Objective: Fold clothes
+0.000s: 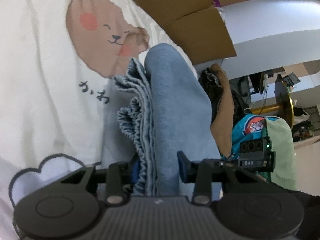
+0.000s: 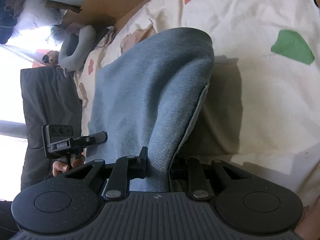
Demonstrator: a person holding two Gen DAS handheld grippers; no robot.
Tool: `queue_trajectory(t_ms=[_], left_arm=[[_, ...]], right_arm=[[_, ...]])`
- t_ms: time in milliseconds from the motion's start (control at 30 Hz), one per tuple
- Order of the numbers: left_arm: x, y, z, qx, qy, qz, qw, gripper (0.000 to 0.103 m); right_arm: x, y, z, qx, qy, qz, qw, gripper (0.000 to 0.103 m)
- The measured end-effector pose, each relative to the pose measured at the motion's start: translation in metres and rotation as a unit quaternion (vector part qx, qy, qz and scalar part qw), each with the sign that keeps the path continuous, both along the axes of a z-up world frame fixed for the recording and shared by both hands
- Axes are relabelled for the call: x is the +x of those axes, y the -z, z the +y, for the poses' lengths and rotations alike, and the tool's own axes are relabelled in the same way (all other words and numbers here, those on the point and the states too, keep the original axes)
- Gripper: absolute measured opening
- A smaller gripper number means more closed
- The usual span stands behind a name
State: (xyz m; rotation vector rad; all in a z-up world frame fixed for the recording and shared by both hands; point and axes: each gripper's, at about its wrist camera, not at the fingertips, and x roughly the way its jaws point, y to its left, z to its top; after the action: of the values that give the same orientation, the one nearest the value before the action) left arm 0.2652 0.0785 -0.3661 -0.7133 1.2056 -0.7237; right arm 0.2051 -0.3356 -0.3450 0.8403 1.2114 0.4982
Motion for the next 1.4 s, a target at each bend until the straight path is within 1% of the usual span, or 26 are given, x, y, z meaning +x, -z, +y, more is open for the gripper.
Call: queue_trajectory(t_ms=[233, 367, 533, 667, 867, 1033, 1233, 1400], left_arm=[[0.004, -0.038, -0.005, 0.001, -0.005, -0.011, 0.9999, 0.039], [0.008, -0.071, -0.013, 0.007, -0.011, -0.022, 0.9997, 0.039], [0.011, -0.122, -0.024, 0.012, -0.013, -0.043, 0.9989, 0.039], [0.014, -0.168, -0.03, 0.015, -0.013, -0.059, 0.9981, 0.039], [0.016, -0.239, -0.044, 0.024, -0.018, -0.092, 0.9954, 0.039], [0.017, -0.288, -0.056, 0.034, -0.018, -0.116, 0.9926, 0.039], [0.007, -0.333, -0.076, 0.034, -0.019, -0.141, 0.9893, 0.039], [-0.005, -0.358, -0.093, 0.029, -0.026, -0.152, 0.9877, 0.038]], right_arm=[[0.0, -0.033, -0.006, 0.017, 0.0, -0.019, 1.0, 0.02], [0.002, -0.06, -0.011, 0.022, 0.003, -0.036, 0.999, 0.02], [0.005, -0.107, -0.025, 0.027, 0.015, -0.063, 0.998, 0.02], [0.008, -0.152, -0.035, 0.031, 0.014, -0.088, 0.996, 0.02], [0.014, -0.218, -0.04, 0.036, 0.019, -0.128, 0.991, 0.02], [0.018, -0.264, -0.046, 0.032, 0.022, -0.156, 0.987, 0.02], [0.009, -0.312, -0.056, 0.023, 0.028, -0.171, 0.985, 0.02], [-0.002, -0.347, -0.068, 0.014, 0.034, -0.179, 0.983, 0.02]])
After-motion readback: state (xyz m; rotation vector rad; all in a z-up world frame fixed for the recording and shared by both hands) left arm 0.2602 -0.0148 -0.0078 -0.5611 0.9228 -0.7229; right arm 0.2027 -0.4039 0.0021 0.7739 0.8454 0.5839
